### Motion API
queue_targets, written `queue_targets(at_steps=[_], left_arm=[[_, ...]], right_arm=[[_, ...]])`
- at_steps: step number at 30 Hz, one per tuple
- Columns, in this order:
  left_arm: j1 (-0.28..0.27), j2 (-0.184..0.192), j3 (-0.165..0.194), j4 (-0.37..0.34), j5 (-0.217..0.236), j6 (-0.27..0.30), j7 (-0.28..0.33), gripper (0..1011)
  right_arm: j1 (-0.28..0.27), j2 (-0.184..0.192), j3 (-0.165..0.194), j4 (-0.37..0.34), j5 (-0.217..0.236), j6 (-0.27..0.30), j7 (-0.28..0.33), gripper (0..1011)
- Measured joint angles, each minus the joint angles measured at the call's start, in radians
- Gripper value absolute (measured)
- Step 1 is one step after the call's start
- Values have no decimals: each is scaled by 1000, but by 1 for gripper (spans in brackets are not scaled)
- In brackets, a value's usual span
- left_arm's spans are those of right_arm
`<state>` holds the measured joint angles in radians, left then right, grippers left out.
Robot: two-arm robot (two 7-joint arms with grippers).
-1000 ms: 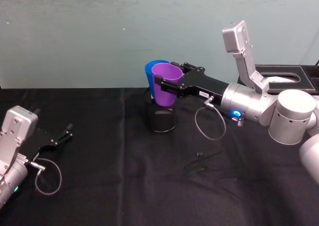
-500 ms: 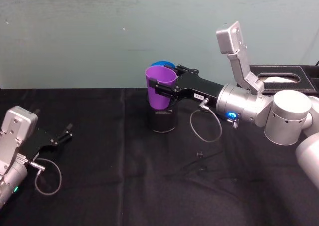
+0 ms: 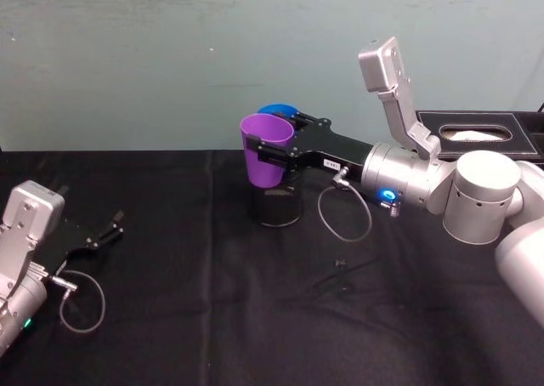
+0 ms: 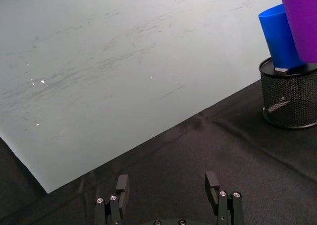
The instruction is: Pick up one cup with a gripper and tap it against the other cup.
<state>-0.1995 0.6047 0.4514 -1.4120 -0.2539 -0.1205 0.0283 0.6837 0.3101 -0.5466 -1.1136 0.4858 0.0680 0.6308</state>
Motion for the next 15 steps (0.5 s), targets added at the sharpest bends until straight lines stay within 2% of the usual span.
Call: queue_targets(at_steps=[15], left_arm=[[0,0,0,0,0,0,0,1000]], right_arm=[[15,-2,7,25,-27,-21,-17,728]])
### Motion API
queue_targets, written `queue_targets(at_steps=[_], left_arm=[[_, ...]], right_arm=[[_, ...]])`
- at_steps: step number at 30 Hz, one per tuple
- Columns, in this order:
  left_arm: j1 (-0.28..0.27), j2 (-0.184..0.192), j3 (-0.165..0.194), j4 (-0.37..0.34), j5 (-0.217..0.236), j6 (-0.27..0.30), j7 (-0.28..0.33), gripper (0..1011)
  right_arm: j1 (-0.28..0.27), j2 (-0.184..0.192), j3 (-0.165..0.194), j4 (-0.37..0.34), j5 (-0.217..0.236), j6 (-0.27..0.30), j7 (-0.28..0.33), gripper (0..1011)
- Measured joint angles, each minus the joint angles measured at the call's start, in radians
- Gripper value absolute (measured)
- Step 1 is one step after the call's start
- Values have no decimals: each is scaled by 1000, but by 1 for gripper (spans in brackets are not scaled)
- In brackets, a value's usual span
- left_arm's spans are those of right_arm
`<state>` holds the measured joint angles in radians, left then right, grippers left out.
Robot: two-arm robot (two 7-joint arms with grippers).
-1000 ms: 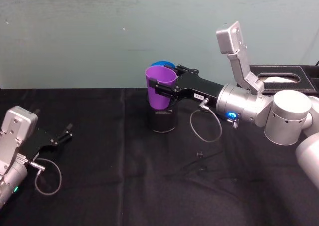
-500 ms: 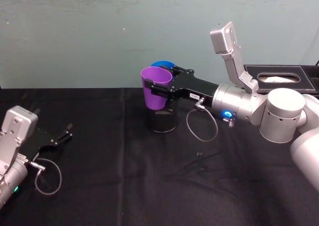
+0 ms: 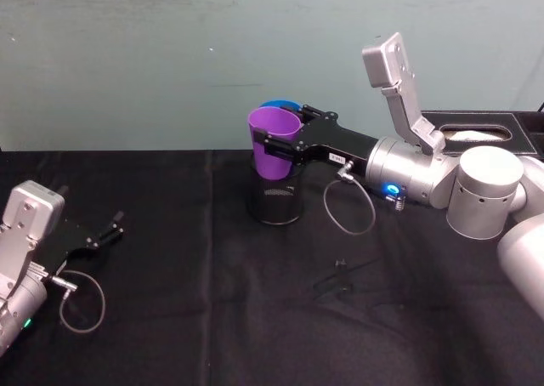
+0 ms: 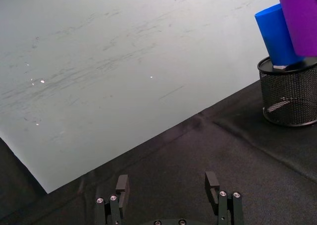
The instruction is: Pick up one cup with a gripper and tap it against the other cup.
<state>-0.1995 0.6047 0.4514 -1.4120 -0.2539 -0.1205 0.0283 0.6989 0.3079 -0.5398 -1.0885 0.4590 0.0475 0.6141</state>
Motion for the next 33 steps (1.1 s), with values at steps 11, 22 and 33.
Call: queue_targets(at_steps=[11,22,33], left_arm=[[0,0,0,0,0,0,0,1000],[0,0,0,0,0,0,0,1000],[0,0,0,0,0,0,0,1000]], right_arm=[[1,-2,15,6,-8,-9,-5,728],[7,-10,19,17,-11,-10,-4,728],[5,-9,19,15,-11,-10,-4,728]])
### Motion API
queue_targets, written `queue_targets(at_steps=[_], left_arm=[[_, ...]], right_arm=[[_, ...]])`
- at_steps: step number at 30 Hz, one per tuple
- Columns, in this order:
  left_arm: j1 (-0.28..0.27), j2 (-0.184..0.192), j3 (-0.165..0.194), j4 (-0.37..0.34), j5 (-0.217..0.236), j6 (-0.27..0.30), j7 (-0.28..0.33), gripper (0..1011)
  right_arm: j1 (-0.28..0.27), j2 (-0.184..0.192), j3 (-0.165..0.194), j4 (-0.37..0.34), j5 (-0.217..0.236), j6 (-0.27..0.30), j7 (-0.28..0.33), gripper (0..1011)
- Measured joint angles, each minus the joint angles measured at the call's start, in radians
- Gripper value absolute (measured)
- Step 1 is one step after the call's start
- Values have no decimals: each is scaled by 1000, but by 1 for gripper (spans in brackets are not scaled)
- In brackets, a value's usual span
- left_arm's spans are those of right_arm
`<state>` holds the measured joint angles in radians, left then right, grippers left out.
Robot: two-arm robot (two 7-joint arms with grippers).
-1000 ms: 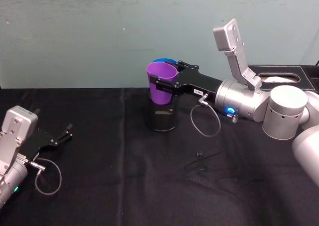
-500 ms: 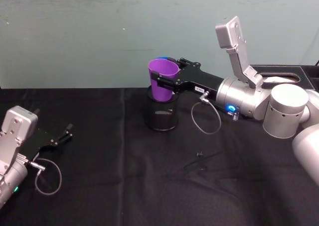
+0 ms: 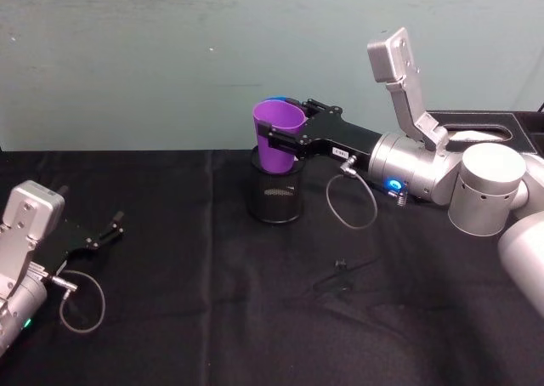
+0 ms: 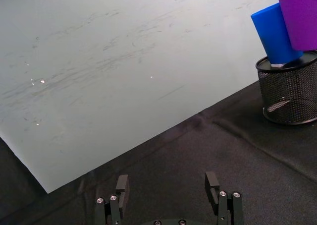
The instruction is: Pick up one cup with a gripper and tap it against the other cup.
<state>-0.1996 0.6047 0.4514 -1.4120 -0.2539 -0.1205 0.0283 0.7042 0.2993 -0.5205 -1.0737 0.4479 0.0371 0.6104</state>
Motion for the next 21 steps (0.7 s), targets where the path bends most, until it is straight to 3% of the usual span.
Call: queue_targets(at_steps=[21], left_arm=[[0,0,0,0,0,0,0,1000]], right_arm=[[-1,1,-1,-2,1,0,0,728]])
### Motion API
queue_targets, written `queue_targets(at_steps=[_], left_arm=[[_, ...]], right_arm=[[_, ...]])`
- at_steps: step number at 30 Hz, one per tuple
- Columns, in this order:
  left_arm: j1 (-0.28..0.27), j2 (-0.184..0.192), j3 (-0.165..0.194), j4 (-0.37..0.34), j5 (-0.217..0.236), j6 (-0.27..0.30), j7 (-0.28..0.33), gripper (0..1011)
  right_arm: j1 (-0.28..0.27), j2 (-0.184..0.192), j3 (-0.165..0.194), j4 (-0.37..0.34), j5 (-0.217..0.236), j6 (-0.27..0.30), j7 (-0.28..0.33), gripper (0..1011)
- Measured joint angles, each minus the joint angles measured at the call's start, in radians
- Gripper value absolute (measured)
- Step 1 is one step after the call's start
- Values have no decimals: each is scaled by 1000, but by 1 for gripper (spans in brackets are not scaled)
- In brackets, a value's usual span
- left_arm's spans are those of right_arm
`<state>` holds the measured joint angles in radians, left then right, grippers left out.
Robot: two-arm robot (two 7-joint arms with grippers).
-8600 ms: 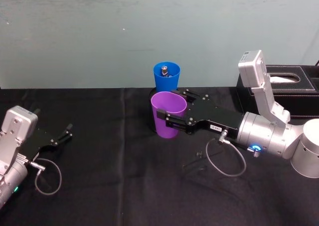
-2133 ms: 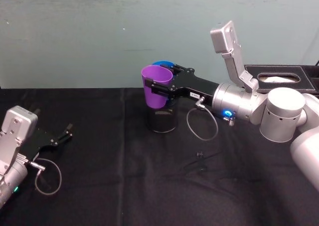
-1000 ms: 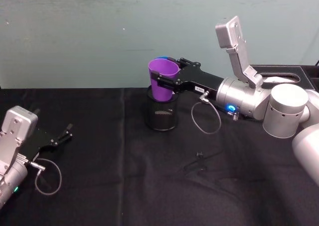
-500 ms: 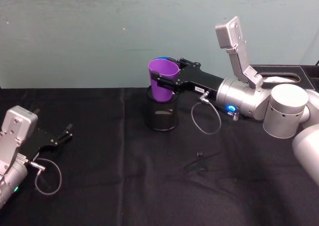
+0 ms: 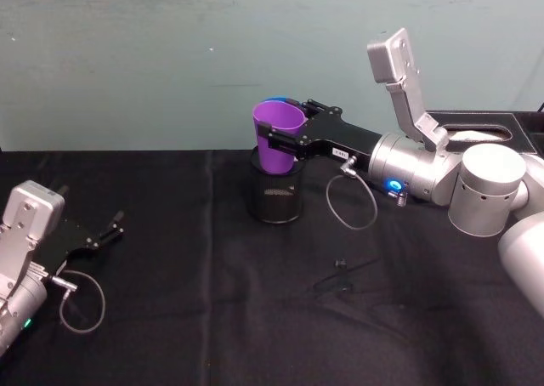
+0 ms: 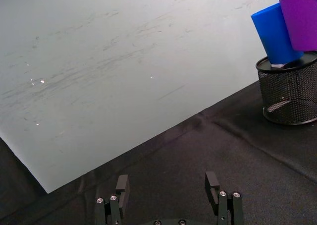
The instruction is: Pick up one cup with a gripper and tap it against the other cup.
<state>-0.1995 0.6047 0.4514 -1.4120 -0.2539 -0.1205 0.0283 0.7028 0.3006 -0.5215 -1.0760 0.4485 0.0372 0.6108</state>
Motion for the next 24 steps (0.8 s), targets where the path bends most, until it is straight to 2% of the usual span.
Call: queue_targets(at_steps=[24], left_arm=[[0,0,0,0,0,0,0,1000]], right_arm=[[0,0,0,0,0,0,0,728]])
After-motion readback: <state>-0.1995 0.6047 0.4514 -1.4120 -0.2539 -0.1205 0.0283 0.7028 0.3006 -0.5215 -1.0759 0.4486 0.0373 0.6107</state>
